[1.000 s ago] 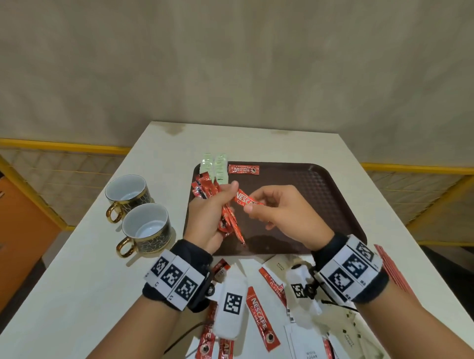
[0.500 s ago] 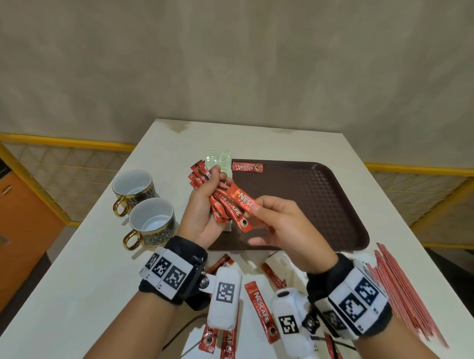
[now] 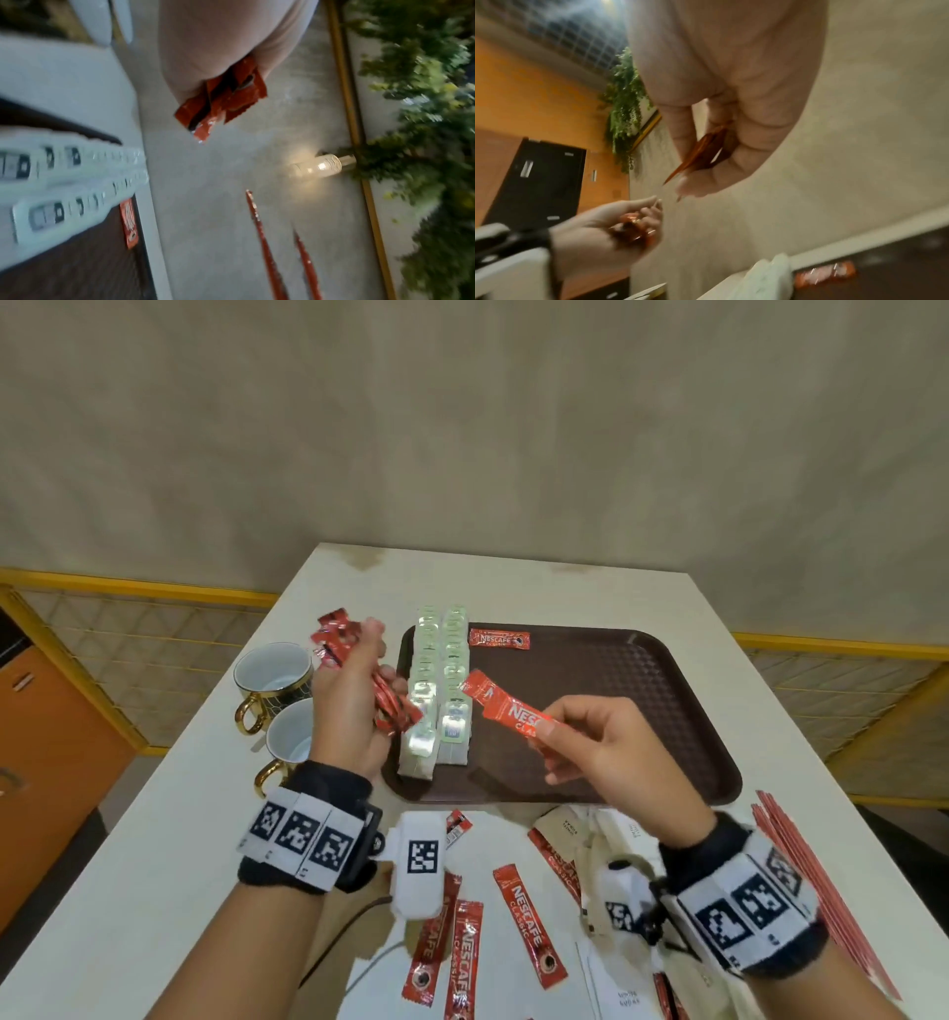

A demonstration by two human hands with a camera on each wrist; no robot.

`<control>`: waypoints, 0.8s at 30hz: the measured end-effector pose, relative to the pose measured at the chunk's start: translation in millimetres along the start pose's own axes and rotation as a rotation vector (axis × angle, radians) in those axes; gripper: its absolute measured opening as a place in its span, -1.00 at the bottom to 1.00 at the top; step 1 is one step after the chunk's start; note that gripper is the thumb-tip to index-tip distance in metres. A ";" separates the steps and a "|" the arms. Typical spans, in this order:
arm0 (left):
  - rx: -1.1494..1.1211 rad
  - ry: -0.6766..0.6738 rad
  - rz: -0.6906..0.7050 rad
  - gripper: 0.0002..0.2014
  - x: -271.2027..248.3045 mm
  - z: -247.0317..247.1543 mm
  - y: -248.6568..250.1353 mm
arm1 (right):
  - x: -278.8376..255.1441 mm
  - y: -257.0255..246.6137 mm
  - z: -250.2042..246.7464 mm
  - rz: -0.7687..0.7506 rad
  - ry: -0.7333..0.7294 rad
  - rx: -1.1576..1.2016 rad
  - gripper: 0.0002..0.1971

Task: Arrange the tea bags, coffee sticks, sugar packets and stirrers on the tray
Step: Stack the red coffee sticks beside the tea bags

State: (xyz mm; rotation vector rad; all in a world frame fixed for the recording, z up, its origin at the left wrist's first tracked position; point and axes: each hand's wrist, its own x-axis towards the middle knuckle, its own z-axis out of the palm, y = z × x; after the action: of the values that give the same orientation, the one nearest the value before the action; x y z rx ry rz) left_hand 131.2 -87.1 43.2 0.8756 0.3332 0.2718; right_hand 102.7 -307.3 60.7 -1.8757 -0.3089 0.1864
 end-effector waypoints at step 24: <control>-0.028 -0.144 -0.624 -0.60 -33.6 3.3 -48.3 | 34.4 -46.5 -50.7 -0.192 0.035 -0.247 -0.84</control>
State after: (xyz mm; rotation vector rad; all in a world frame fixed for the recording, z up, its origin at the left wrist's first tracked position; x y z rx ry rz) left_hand 106.5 -131.2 13.1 0.7197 0.4491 -0.3620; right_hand 144.0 -328.9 121.8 -2.0757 -0.5045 -0.0167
